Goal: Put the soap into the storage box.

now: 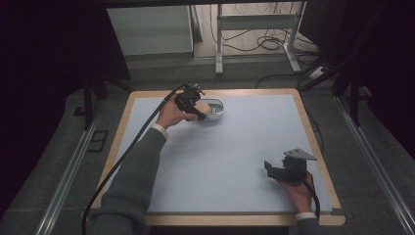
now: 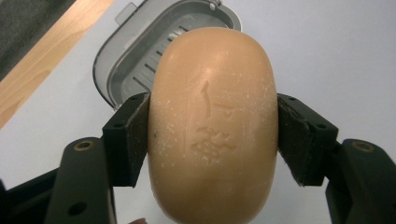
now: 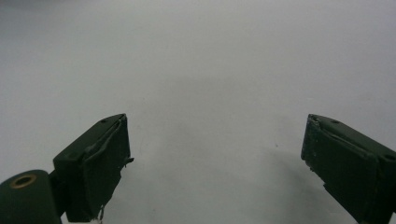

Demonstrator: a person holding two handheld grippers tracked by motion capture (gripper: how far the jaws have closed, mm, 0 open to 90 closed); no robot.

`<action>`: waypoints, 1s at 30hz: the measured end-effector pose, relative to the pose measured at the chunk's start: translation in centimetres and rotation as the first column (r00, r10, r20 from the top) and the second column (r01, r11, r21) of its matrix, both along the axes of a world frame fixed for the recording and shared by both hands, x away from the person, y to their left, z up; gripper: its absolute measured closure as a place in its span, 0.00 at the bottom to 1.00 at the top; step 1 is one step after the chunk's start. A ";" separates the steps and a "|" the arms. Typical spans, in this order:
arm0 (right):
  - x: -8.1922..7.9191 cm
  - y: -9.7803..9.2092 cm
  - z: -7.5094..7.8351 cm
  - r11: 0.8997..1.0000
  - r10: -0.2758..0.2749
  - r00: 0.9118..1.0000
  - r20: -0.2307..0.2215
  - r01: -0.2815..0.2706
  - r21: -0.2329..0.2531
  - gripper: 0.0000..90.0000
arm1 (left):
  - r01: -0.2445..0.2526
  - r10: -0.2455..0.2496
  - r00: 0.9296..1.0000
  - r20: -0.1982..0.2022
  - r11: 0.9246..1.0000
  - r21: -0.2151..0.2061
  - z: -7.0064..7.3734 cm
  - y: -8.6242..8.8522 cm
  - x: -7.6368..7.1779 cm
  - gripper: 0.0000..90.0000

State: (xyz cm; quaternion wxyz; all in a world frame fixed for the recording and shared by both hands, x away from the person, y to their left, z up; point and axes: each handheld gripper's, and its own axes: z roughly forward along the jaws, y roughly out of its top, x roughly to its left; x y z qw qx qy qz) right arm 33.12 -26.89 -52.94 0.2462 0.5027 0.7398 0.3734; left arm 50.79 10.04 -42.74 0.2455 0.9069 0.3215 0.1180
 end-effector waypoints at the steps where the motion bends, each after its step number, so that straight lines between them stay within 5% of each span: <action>1: 0.0 0.0 0.0 1.000 0.000 1.000 0.000 0.000 0.000 0.09 | -0.004 0.004 1.000 -0.001 1.000 -0.008 0.0 -0.1 0.1 0.36; 30: 0.0 0.0 0.0 1.000 -0.005 1.000 0.000 0.005 0.002 0.09 | 0.037 -0.036 0.999 -0.026 0.999 0.036 -1.6 -1.5 4.8 0.36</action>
